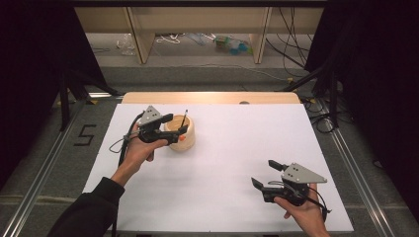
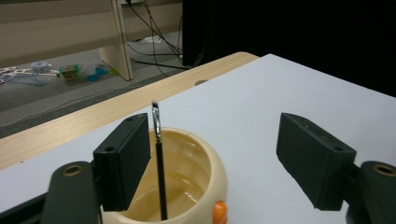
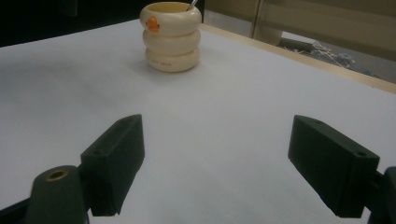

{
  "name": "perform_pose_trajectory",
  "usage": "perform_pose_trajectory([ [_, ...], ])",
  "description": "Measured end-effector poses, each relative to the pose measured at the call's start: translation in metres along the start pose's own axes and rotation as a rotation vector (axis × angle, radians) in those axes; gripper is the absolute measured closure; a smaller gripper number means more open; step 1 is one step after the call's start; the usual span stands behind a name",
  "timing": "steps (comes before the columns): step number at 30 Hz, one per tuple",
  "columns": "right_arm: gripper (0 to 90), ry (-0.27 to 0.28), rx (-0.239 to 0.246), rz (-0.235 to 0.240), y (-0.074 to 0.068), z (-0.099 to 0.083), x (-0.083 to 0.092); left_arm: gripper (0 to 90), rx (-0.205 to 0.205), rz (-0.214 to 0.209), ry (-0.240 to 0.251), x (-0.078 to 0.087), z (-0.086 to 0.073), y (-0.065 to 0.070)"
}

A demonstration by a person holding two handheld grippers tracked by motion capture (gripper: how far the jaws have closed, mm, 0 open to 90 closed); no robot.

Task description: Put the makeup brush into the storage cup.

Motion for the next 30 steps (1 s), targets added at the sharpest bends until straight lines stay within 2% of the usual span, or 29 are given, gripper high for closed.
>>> perform_pose_trajectory([
  [8, 19.7, 0.007, 0.005, -0.002, 0.000, 0.000, 0.000, 26.0, -0.026, -0.028, 0.005, 0.007, -0.003, 0.015],
  [15, 19.3, 0.005, 0.002, 0.003, -0.001, 0.000, 0.000, 26.1, -0.033, -0.037, 0.004, 0.012, -0.016, 0.023],
  [18, 19.3, -0.013, 0.006, 0.000, -0.001, 0.001, 0.002, 26.1, -0.035, -0.038, 0.002, 0.016, -0.020, 0.024],
  [19, 19.3, 0.008, 0.004, 0.004, -0.001, 0.000, 0.000, 26.2, -0.031, -0.042, 0.008, 0.017, -0.021, 0.025],
  [21, 19.2, 0.007, 0.004, 0.004, -0.001, 0.000, 0.000, 26.2, -0.032, -0.042, 0.015, 0.020, -0.023, 0.025],
  [22, 19.1, -0.012, 0.007, 0.003, -0.001, 0.001, 0.002, 26.1, -0.031, -0.042, 0.017, 0.022, -0.024, 0.024],
  [23, 19.1, 0.008, 0.006, 0.006, -0.001, 0.000, 0.000, 26.1, -0.024, -0.045, 0.021, 0.023, -0.026, 0.024],
  [24, 19.1, -0.010, 0.008, 0.001, -0.001, 0.001, 0.002, 26.1, -0.026, -0.046, 0.021, 0.025, -0.027, 0.024],
  [27, 18.9, -0.011, 0.008, 0.002, -0.001, 0.001, 0.002, 26.0, -0.020, -0.044, 0.017, 0.030, -0.032, 0.022],
  [29, 18.7, 0.022, 0.002, 0.008, -0.001, 0.000, -0.001, 26.0, -0.026, -0.044, 0.013, 0.034, -0.036, 0.021],
  [30, 18.7, 0.012, 0.003, 0.004, -0.001, 0.000, -0.001, 26.0, -0.025, -0.043, 0.012, 0.036, -0.038, 0.021],
])
Point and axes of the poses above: each handheld gripper's, and its own axes: x roughly backward along the jaws, z roughly out of its top, y roughly to its right, the point moved 1 cm from there along -x, roughly forward along the jaws, and after that the axes turned 3 degrees about x, right-handed, at the moved point
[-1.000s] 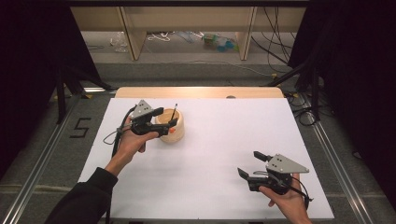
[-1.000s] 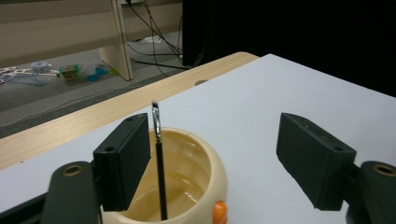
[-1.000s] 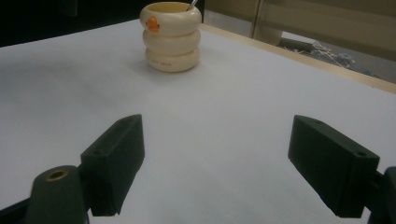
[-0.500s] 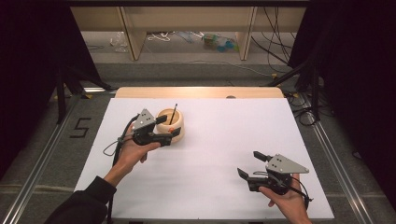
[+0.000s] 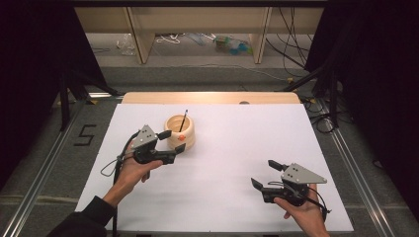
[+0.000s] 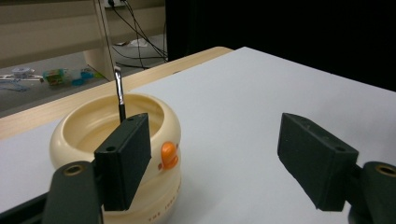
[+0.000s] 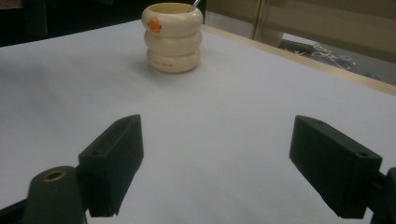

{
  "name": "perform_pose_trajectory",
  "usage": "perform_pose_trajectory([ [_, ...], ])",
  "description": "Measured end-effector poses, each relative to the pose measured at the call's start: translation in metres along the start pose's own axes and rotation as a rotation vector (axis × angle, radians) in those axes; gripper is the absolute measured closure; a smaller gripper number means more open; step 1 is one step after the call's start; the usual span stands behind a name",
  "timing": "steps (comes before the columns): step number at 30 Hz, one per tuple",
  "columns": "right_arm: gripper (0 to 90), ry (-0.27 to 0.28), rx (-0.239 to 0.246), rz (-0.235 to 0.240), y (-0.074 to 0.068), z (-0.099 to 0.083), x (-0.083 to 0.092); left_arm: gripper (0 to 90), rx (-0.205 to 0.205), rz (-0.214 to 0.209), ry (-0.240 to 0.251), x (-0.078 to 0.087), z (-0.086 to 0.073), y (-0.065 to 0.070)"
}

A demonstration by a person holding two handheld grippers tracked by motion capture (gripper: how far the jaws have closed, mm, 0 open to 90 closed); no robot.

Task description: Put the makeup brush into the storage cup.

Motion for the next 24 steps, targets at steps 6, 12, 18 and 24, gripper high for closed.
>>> perform_pose_trajectory([
  [6, 18.5, -0.015, 0.007, -0.005, 0.000, 0.000, 0.001, 25.8, -0.036, 0.008, -0.008, 0.012, -0.013, 0.001],
  [12, 18.5, 0.002, 0.008, -0.009, 0.000, 0.000, -0.001, 24.6, -0.051, 0.003, -0.017, 0.022, -0.018, 0.004],
  [18, 18.5, -0.006, 0.008, -0.003, 0.000, 0.000, -0.001, 24.1, -0.039, 0.008, -0.011, 0.028, -0.024, 0.002],
  [24, 18.5, -0.009, 0.005, -0.003, 0.000, 0.000, 0.000, 24.1, -0.034, 0.004, -0.024, 0.031, -0.031, 0.002],
])
Point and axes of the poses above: each handheld gripper's, and its own axes: x roughly backward along the jaws, z roughly out of its top, y roughly to its right, the point moved 1 cm from there along -x, roughly forward along the jaws, and after that the axes turned 3 degrees about x, right-handed, at the moved point
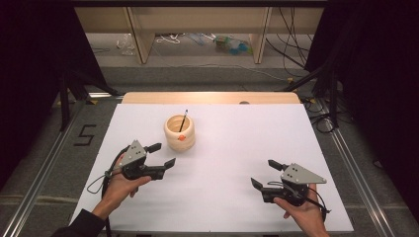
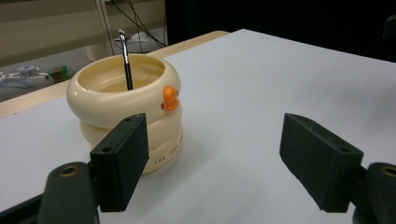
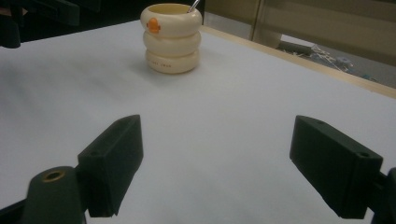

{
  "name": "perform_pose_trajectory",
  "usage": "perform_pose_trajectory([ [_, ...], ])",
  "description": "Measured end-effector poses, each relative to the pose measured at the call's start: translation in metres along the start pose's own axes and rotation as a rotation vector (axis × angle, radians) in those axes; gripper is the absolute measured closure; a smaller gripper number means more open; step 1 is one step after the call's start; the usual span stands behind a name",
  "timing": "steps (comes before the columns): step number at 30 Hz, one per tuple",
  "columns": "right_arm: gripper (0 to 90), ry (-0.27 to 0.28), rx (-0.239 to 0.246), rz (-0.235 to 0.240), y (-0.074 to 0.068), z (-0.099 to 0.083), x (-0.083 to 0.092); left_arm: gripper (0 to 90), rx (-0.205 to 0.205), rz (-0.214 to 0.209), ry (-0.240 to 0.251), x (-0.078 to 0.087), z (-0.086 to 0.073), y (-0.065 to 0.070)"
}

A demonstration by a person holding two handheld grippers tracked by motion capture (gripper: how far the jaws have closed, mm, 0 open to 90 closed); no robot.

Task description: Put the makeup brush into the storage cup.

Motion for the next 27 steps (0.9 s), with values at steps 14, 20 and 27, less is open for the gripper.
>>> perform_pose_trajectory([
  [14, 18.6, -0.003, 0.001, -0.002, 0.000, 0.000, 0.000, 24.0, -0.001, -0.014, 0.018, 0.009, -0.004, 0.007],
  [20, 18.5, -0.006, -0.009, 0.007, 0.000, 0.000, 0.000, 24.0, -0.001, -0.021, 0.018, 0.012, -0.006, 0.010],
  [27, 18.4, -0.005, -0.006, 0.003, -0.001, 0.000, 0.000, 24.0, -0.007, -0.010, 0.030, 0.018, -0.008, 0.009],
])
Point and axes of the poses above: each handheld gripper's, and its own axes: x roughly backward along the jaws, z roughly out of its top, y roughly to its right, the point moved 1 cm from there along -x, roughly forward along the jaws, and after that the axes turned 3 degrees about x, right-handed, at the moved point
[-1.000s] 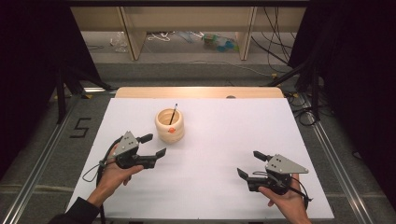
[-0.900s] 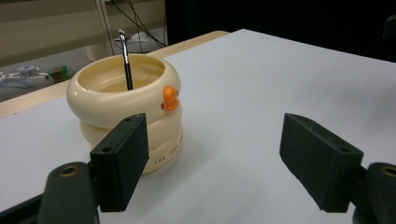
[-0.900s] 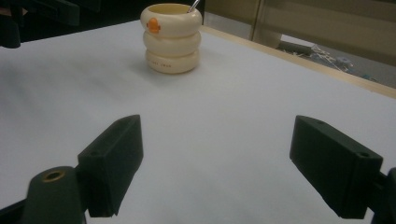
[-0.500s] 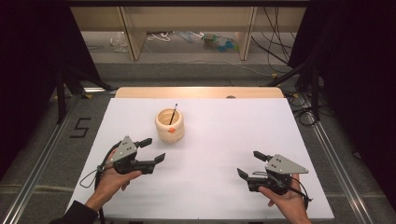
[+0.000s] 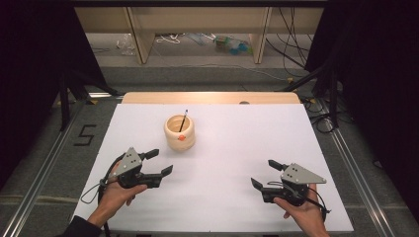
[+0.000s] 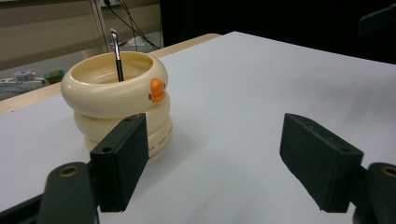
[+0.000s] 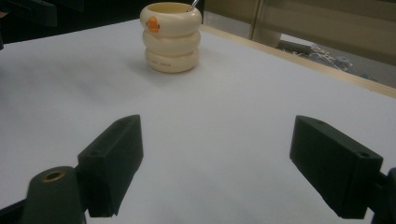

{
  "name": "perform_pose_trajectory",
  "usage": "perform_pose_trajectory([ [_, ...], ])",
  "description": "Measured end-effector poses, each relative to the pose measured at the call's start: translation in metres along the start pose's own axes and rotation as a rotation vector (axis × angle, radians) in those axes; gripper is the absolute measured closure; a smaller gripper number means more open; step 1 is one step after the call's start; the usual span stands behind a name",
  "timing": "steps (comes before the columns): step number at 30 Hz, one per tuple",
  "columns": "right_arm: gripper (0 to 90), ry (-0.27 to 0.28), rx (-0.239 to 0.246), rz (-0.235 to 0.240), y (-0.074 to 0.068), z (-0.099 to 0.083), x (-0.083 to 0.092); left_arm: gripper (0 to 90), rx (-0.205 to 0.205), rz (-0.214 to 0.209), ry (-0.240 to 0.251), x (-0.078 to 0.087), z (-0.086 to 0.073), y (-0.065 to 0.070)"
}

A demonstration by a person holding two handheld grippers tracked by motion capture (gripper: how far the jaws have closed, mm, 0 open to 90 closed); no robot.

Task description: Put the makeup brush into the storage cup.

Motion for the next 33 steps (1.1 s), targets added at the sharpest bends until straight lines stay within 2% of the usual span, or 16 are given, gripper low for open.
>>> perform_pose_trajectory([
  [9, 18.2, 0.001, -0.001, 0.000, 0.000, 0.000, 0.001, 23.3, 0.000, -0.015, 0.021, 0.006, 0.001, 0.006],
  [11, 18.1, 0.002, -0.004, -0.002, 0.000, 0.000, 0.000, 22.9, -0.012, -0.024, 0.026, 0.006, 0.001, 0.007],
  [12, 18.0, 0.003, 0.006, -0.004, 0.002, -0.001, 0.000, 22.7, -0.014, -0.021, 0.022, 0.006, 0.001, 0.008],
  [15, 18.0, 0.013, -0.011, -0.002, 0.001, -0.001, -0.001, 21.6, -0.013, -0.019, 0.008, 0.007, 0.000, 0.008],
  [16, 18.0, 0.026, 0.004, -0.010, 0.002, -0.001, -0.001, 21.3, -0.015, -0.017, 0.005, 0.007, 0.000, 0.008],
  [23, 18.0, 0.003, -0.005, -0.006, 0.001, -0.001, 0.000, 19.8, -0.004, 0.014, 0.008, 0.010, -0.001, 0.005],
  [33, 18.0, 0.010, 0.006, -0.011, 0.002, -0.001, 0.000, 18.9, 0.000, 0.009, 0.002, 0.012, -0.002, 0.005],
])
Point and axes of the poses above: each handheld gripper's, and its own axes: x roughly backward along the jaws, z roughly out of its top, y roughly to its right, the point moved 1 cm from there along -x, roughly forward along the jaws, and after that the axes turned 3 degrees about x, right-handed, at the moved point
